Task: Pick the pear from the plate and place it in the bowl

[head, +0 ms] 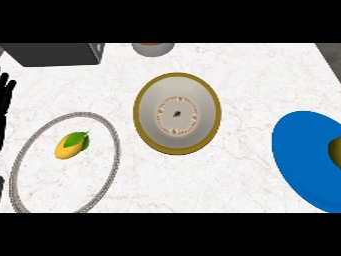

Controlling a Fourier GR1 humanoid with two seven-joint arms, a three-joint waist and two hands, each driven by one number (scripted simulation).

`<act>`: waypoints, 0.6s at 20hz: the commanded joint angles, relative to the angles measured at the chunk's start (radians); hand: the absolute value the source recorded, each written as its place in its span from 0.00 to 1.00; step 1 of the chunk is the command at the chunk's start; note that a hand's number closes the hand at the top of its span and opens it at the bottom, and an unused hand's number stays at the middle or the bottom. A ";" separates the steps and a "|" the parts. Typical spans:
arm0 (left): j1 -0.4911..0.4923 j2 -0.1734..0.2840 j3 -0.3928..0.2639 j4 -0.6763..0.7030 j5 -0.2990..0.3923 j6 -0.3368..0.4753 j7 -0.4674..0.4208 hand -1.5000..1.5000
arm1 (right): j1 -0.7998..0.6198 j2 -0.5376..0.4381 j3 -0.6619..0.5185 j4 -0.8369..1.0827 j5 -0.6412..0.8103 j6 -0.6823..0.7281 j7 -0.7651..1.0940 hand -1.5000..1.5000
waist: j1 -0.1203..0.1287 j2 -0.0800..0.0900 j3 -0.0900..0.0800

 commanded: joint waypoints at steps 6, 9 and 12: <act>-0.026 -0.013 -0.020 0.004 0.000 -0.048 -0.019 0.50 | -0.271 0.010 0.132 -0.252 -0.090 0.004 0.522 1.00 | 0.072 0.018 0.002; -0.098 -0.027 -0.049 0.041 -0.041 -0.016 -0.004 0.50 | -0.428 0.069 0.299 -0.132 -0.006 0.006 0.543 1.00 | 0.092 0.025 0.001; -0.146 -0.002 -0.011 0.056 -0.005 -0.029 0.037 0.50 | -0.519 0.179 0.434 -0.089 0.057 -0.001 0.606 1.00 | 0.095 0.025 0.001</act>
